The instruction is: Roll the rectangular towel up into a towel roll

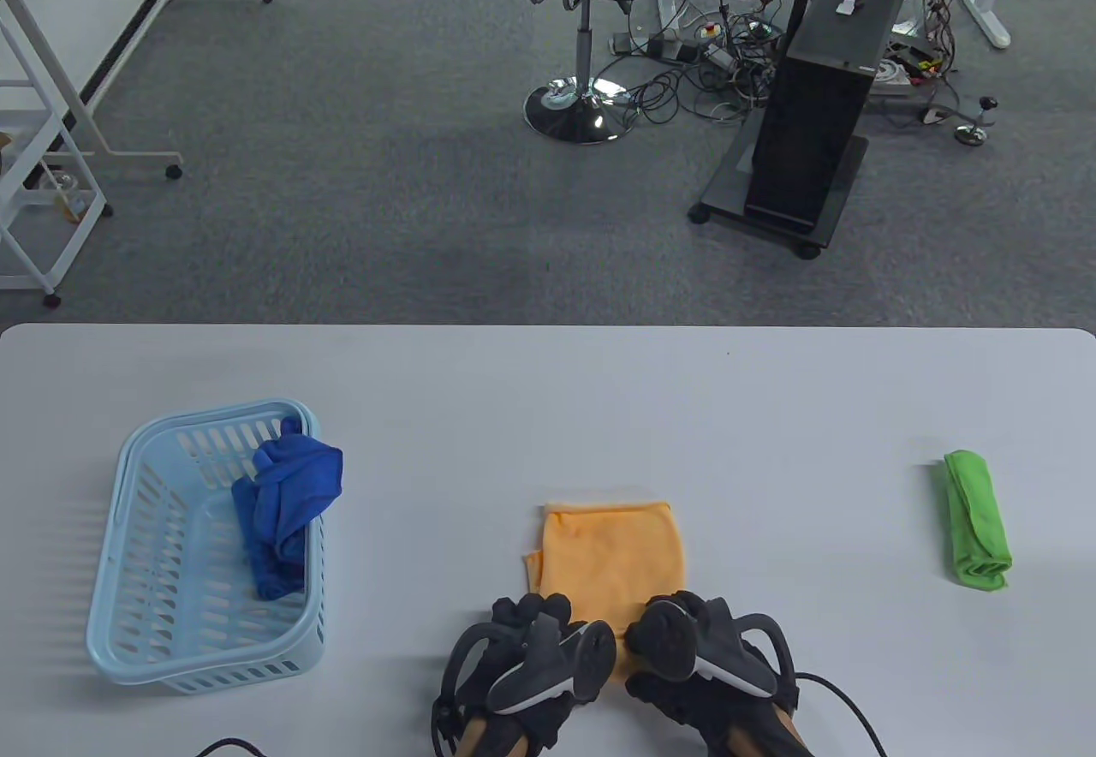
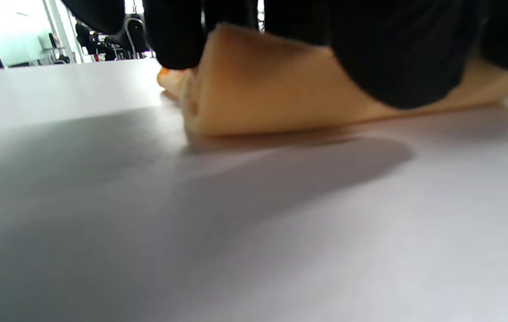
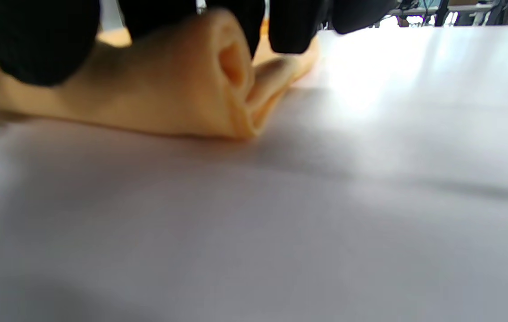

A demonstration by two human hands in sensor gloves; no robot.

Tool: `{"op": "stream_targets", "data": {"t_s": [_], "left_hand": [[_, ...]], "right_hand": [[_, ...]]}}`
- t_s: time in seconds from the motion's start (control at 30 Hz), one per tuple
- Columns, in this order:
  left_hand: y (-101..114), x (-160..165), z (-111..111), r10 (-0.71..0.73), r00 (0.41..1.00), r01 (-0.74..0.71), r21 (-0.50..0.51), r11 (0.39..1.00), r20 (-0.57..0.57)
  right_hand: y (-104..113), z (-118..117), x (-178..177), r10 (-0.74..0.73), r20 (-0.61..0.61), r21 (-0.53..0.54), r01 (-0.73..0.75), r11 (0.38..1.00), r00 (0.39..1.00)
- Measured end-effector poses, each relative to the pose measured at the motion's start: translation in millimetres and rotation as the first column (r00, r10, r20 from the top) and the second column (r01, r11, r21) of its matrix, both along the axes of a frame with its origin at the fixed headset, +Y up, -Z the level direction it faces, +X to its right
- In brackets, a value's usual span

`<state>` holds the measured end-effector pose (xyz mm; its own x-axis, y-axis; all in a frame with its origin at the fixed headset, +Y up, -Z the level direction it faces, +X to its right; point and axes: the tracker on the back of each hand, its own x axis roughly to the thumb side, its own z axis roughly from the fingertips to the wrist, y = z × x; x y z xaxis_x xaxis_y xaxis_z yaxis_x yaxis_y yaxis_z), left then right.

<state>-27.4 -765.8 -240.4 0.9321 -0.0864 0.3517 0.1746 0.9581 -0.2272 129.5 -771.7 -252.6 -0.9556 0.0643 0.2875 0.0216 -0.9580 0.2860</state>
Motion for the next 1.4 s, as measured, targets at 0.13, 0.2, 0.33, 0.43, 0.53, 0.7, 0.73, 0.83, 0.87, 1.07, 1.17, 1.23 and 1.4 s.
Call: {"op": "stream_targets", "data": {"t_s": [0.13,0.2,0.33,0.43,0.53,0.7,0.73,0.83,0.87,1.07,1.17,1.23,1.4], "left_hand": [[-2.8,2.8,-1.2,0.008,1.0,-0.007,0.028,1.0,-0.015],[-3.9,1.1,-1.8,0.033,0.999,-0.032,0.019,0.999,-0.036],[-3.2,-3.7,-3.7,0.081,0.995,-0.08,0.023,0.997,-0.052],[-2.4,-4.7,-4.0,0.098,0.993,-0.097,0.022,0.995,-0.064],[-1.5,-5.4,-4.0,0.113,0.992,-0.111,0.039,0.993,-0.063],[-0.9,-11.9,-6.8,0.202,0.977,-0.2,0.03,0.979,-0.068],[-1.3,-12.6,-7.1,0.214,0.974,-0.213,0.021,0.977,-0.074],[-2.5,-12.5,-7.5,0.213,0.974,-0.212,0.014,0.977,-0.076],[-2.9,-11.3,-7.4,0.204,0.976,-0.204,0.014,0.979,-0.074],[-0.4,-2.0,-2.2,0.139,0.988,-0.135,0.057,0.989,-0.072],[1.2,3.5,1.0,0.076,0.996,-0.073,0.08,0.994,-0.036],[0.9,7.4,3.3,0.026,1.0,-0.025,0.04,0.999,-0.014],[-2.0,6.6,6.9,-0.004,1.0,0.004,-0.003,1.0,-0.003]], "right_hand": [[-1.9,-0.1,-2.4,0.004,0.022,0.021,-0.004,1.0,1.0],[-2.3,0.4,-2.8,-0.002,0.028,0.041,0.001,0.999,1.0],[-2.3,0.5,-3.2,-0.022,0.028,0.057,0.021,0.998,0.999],[-2.8,-0.2,-1.5,-0.039,0.025,0.046,0.038,0.998,0.999],[-3.0,-0.6,0.2,-0.044,0.023,0.049,0.043,0.998,0.999],[0.9,-3.2,6.0,-0.08,0.041,0.059,0.077,0.995,0.996],[1.1,-3.4,6.9,-0.083,0.042,0.057,0.08,0.995,0.996],[1.2,-4.1,10.3,-0.098,0.059,0.049,0.095,0.994,0.993],[1.6,-3.8,11.0,-0.1,0.072,0.059,0.096,0.994,0.992],[-0.6,-1.5,6.1,-0.224,0.059,0.062,0.221,0.973,0.973],[1.5,-1.5,6.6,-0.129,0.045,0.078,0.125,0.989,0.991],[3.0,-0.1,5.9,-0.125,0.04,0.086,0.121,0.989,0.991],[6.7,3.6,6.5,-0.078,0.016,0.032,0.077,0.996,0.997]]}}
